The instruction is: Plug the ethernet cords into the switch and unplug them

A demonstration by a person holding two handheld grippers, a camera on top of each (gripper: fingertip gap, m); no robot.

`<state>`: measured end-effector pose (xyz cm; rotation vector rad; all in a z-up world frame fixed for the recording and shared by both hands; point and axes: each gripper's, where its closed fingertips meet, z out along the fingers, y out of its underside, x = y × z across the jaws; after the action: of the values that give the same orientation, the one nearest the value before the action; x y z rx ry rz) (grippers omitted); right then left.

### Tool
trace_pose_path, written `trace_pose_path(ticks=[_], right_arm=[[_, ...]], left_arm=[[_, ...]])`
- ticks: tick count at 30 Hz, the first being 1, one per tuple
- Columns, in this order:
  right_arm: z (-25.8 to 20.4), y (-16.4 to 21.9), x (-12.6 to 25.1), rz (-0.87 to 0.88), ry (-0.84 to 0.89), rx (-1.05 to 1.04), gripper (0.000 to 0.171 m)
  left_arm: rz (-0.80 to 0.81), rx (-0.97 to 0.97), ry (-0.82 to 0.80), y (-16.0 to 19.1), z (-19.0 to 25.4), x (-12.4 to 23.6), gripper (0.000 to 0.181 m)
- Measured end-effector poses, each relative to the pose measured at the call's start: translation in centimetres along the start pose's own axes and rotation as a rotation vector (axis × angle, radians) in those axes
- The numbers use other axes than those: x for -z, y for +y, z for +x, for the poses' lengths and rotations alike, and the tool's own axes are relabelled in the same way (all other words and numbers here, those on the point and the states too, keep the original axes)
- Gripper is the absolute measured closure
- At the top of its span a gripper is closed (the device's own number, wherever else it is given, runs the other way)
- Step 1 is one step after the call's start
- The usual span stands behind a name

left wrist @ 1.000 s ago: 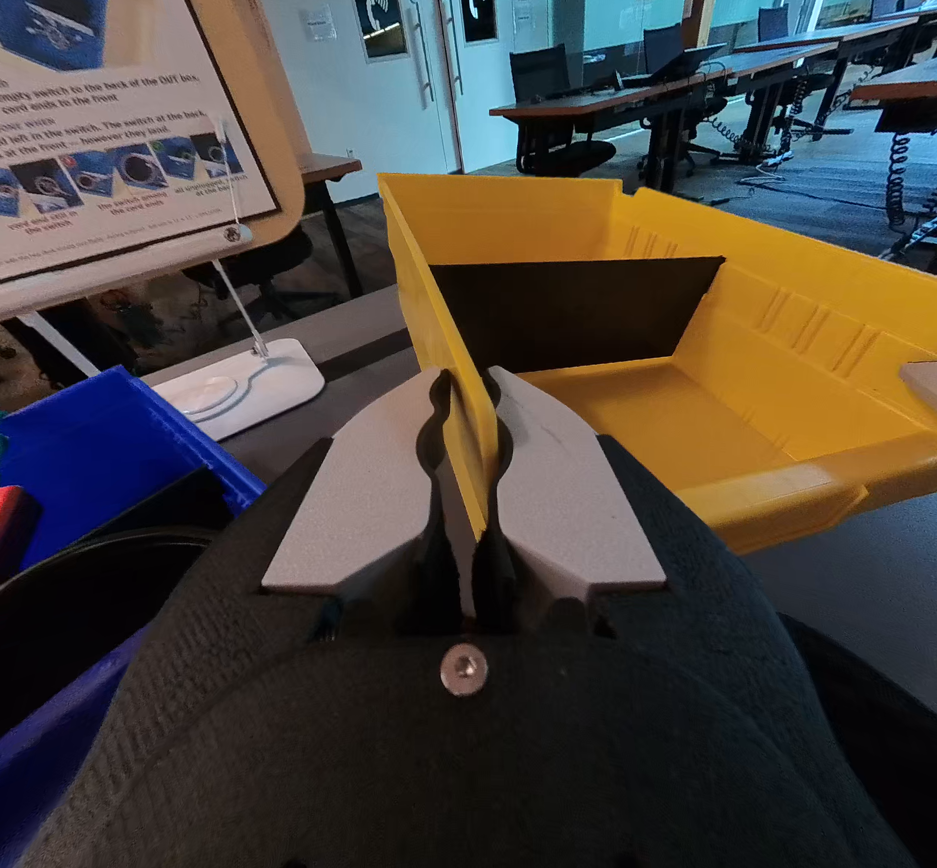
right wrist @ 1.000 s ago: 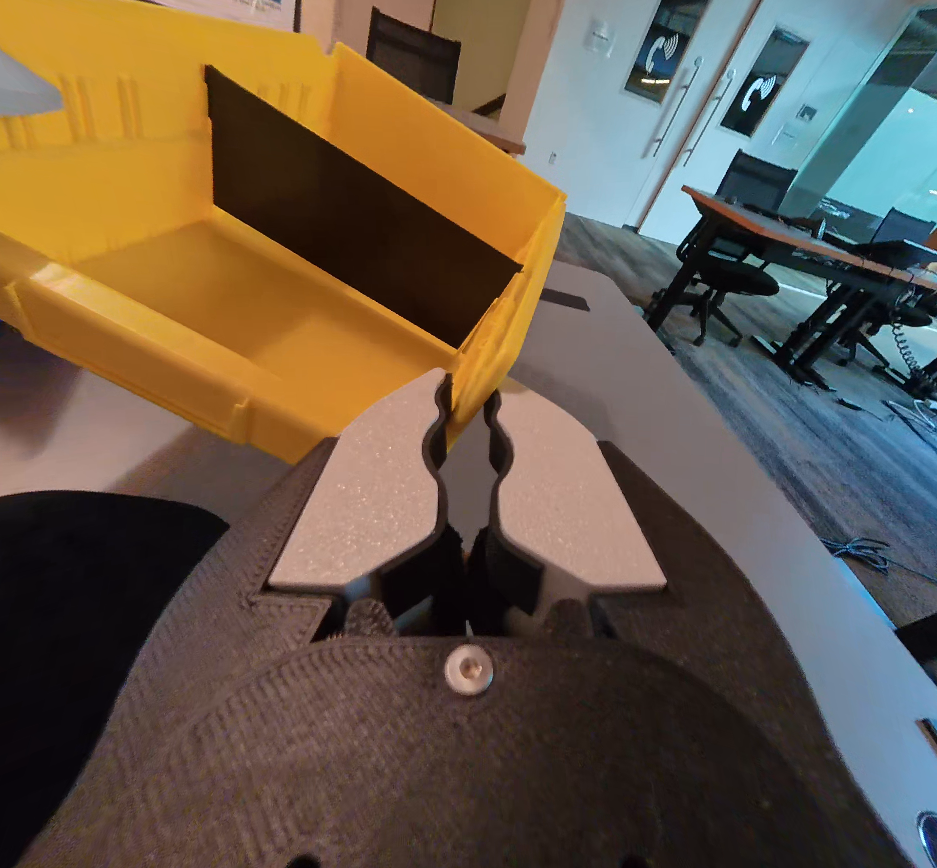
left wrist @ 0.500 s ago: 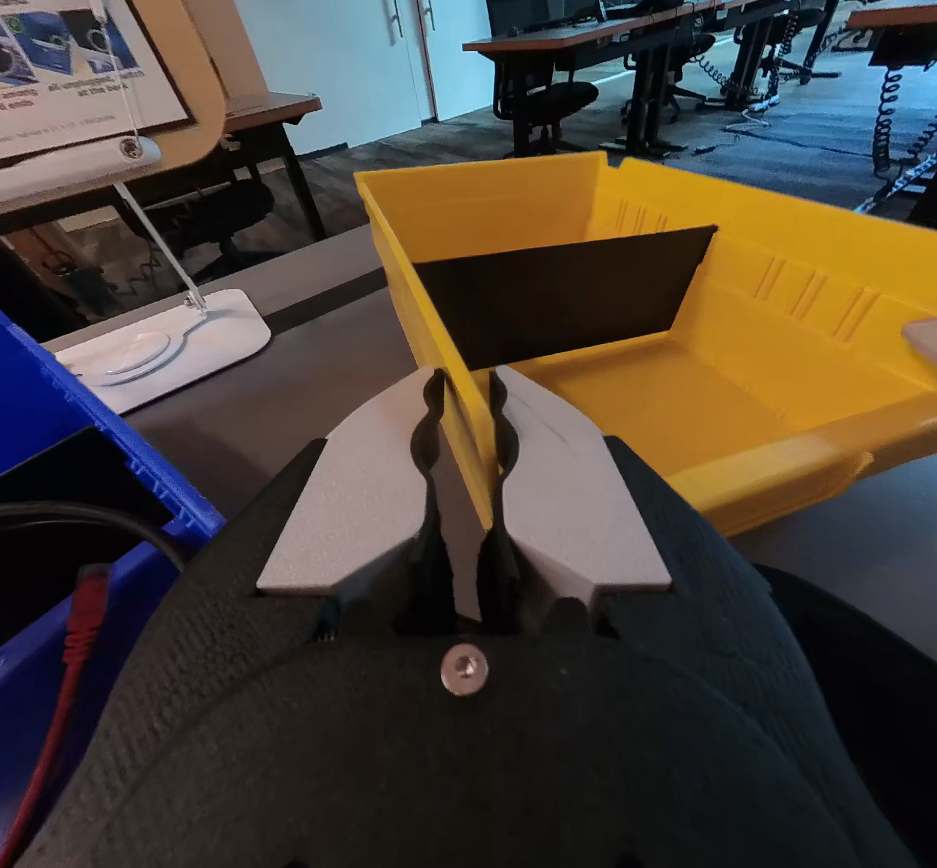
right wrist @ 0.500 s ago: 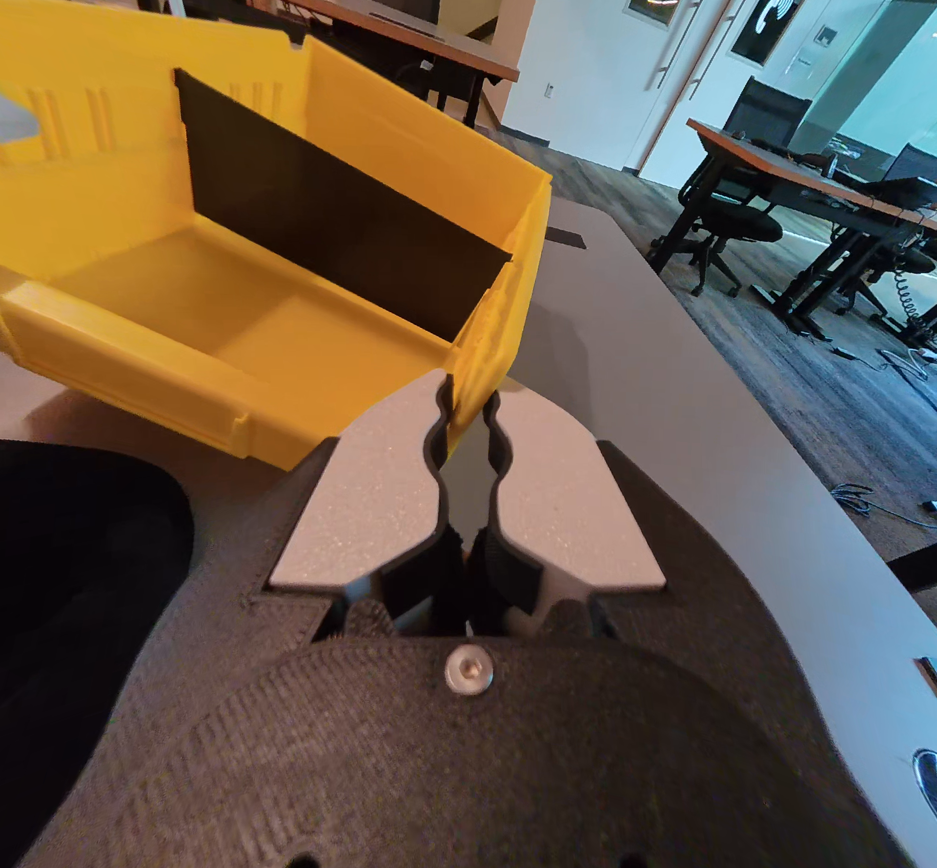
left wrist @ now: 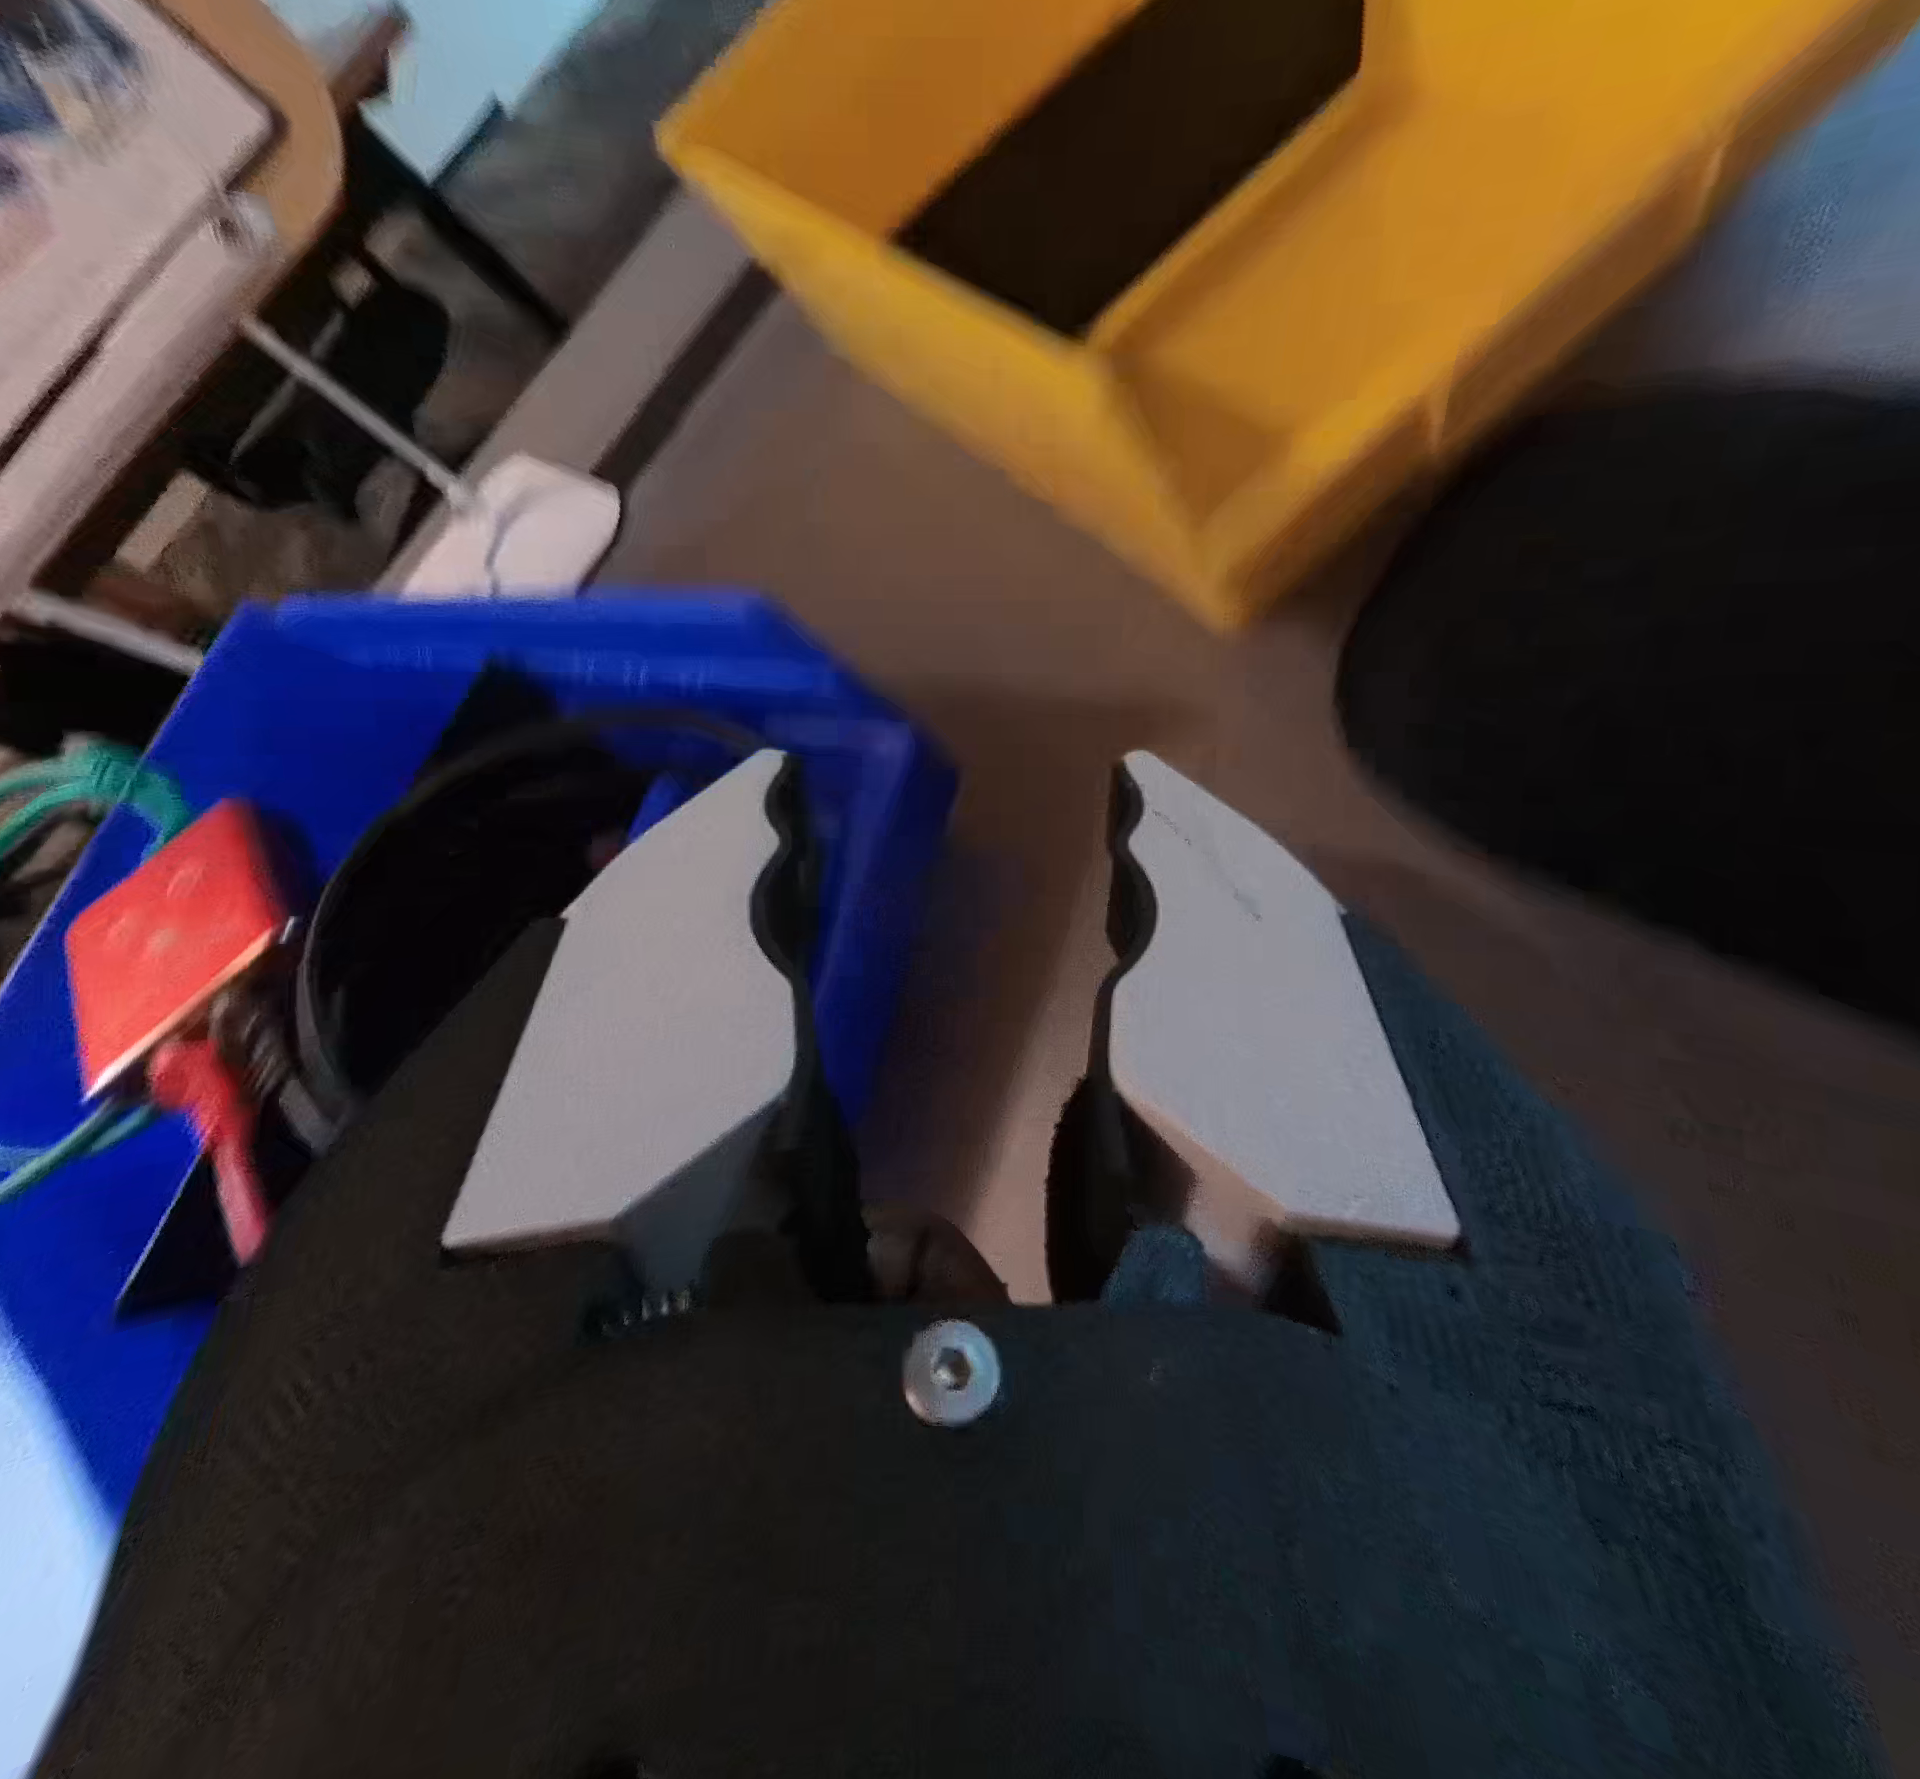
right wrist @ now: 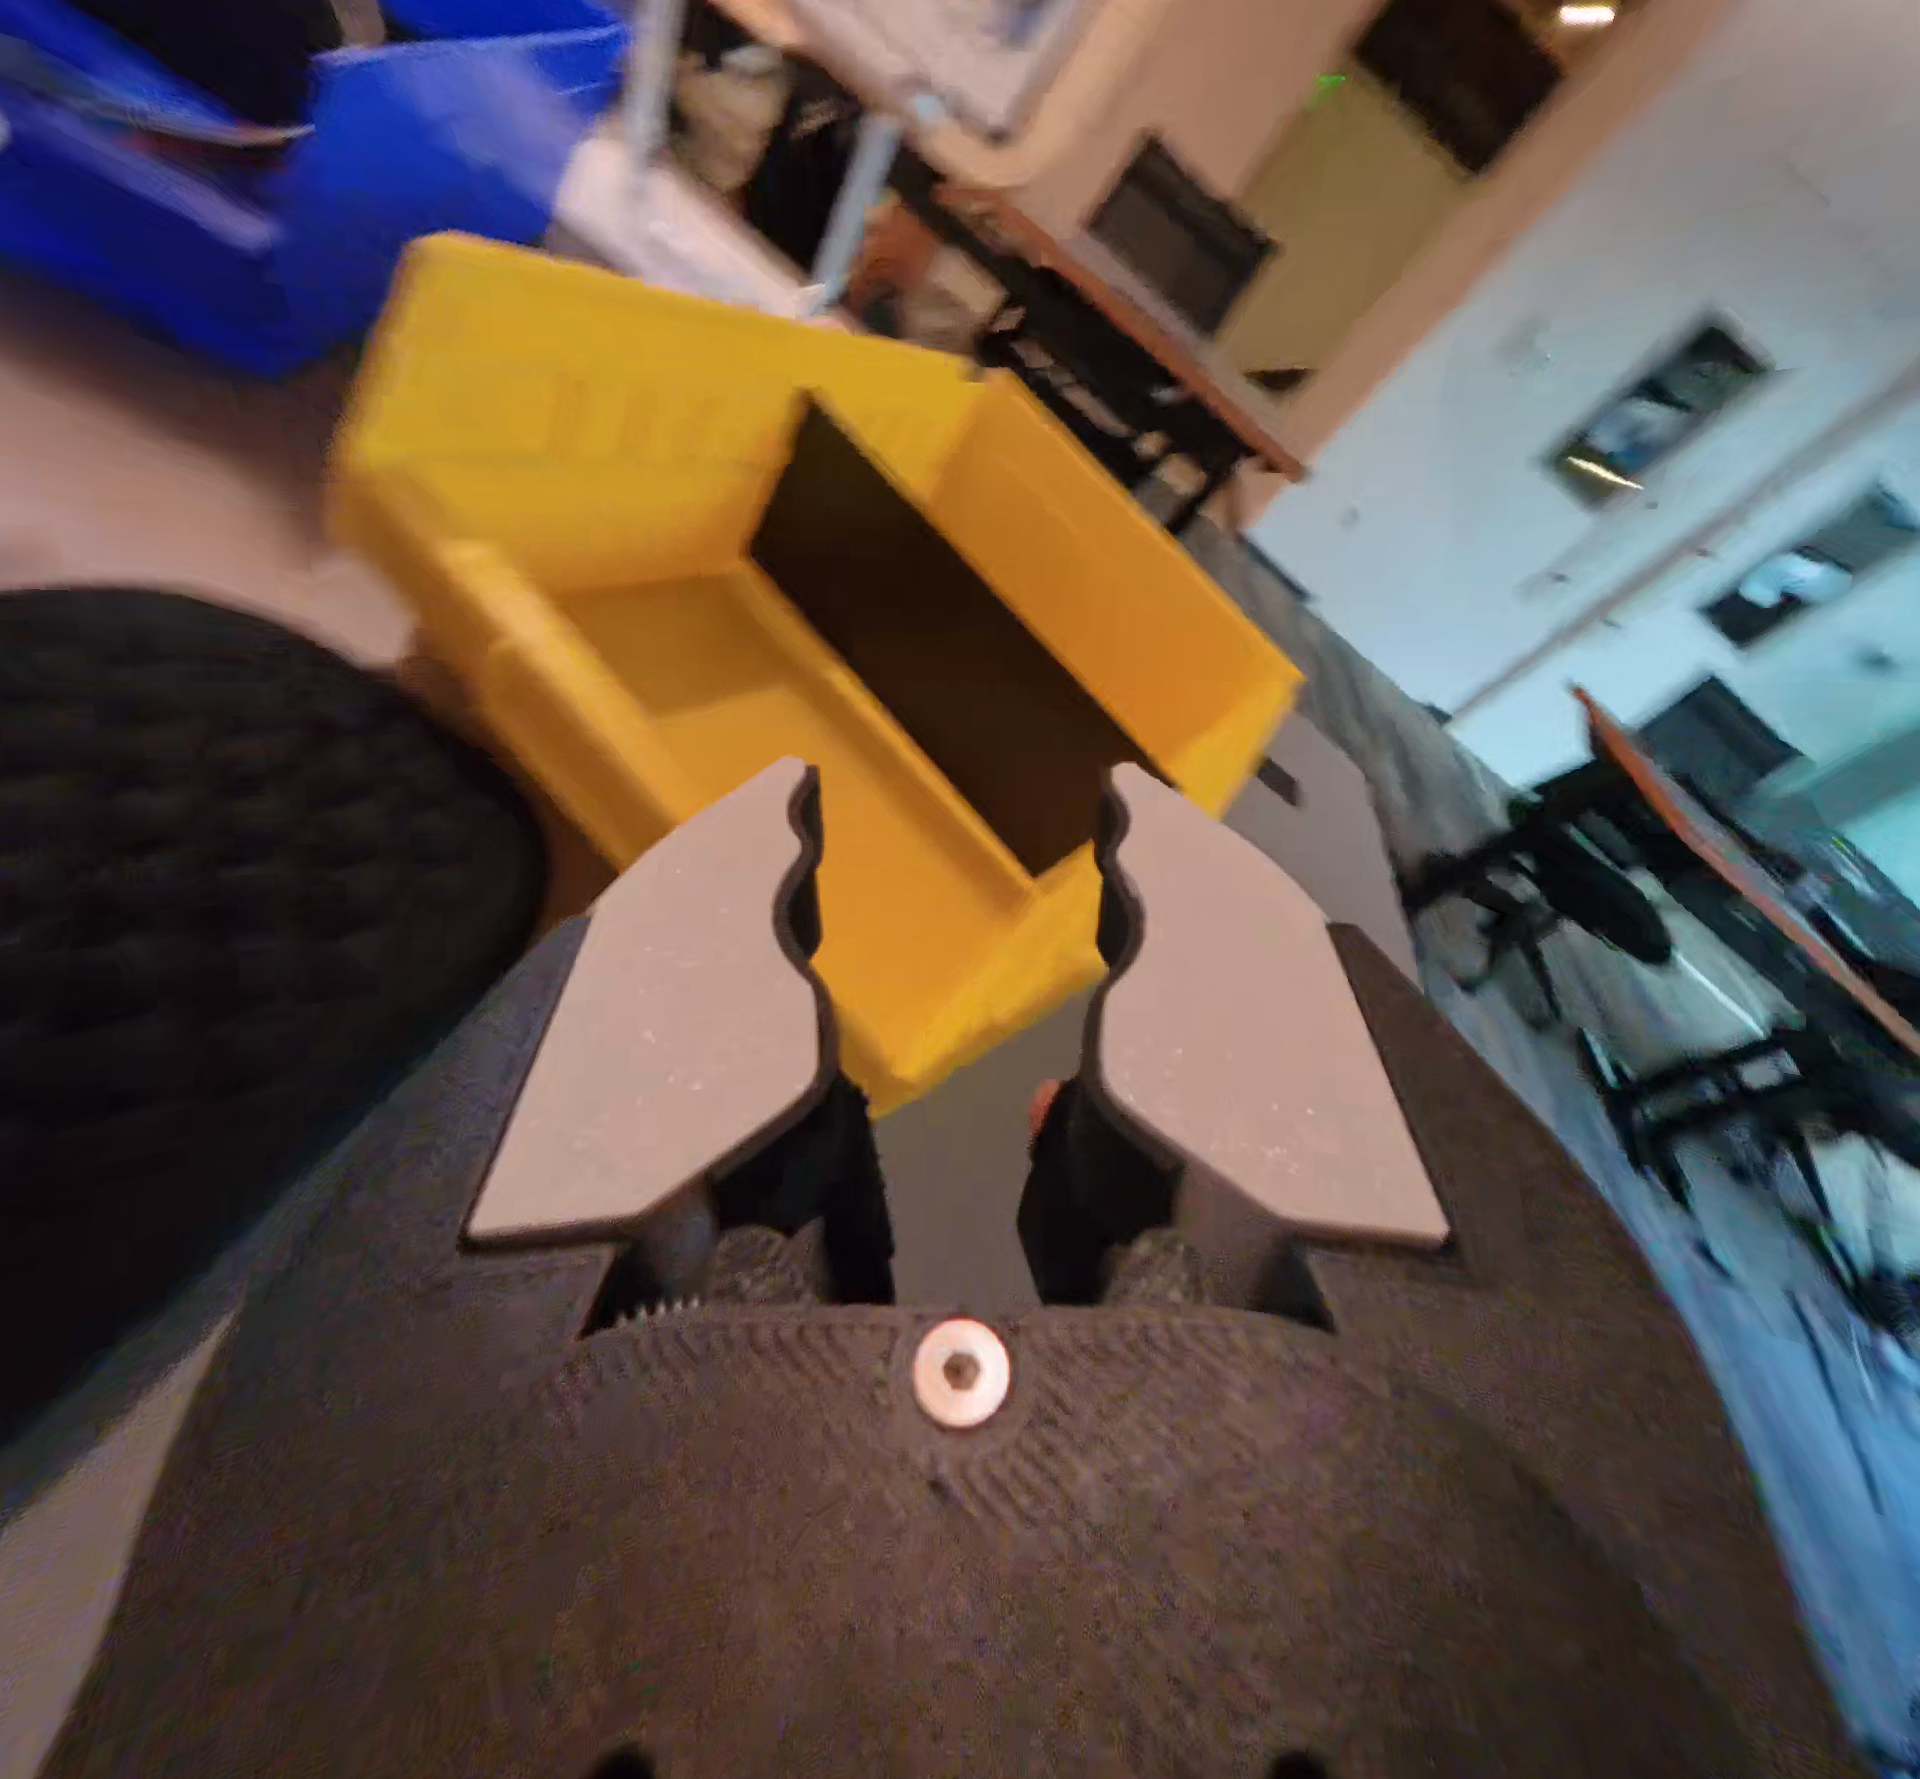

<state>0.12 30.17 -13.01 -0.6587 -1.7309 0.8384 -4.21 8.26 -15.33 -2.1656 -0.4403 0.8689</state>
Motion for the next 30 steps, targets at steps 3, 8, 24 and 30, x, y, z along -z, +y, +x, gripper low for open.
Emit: trace_pose_path(ticks=[3, 8, 24, 30], right_arm=[[-4.5, 0.1, -1.5, -0.112, -0.229, 0.14, 0.109], [-7.3, 1.8, -4.6, -0.292, -0.309, 0.363, 0.109], [-4.1, 7.0, -4.0, -0.481, -0.316, 0.41, 0.135], [-2.6, 8.4, -2.3, -0.506, -0.278, 0.392, 0.134]], left_arm=[[-0.176, -0.113, -0.048, 5.4, -1.4, 1.4, 0.13], [-0.388, -0.297, -0.116, 9.9, -3.2, 0.2, 0.13], [-0.54, -0.365, -0.097, 19.2, -11.0, 4.7, 0.146], [-0.562, -0.35, -0.113, 22.9, -13.1, 8.7, 0.144]])
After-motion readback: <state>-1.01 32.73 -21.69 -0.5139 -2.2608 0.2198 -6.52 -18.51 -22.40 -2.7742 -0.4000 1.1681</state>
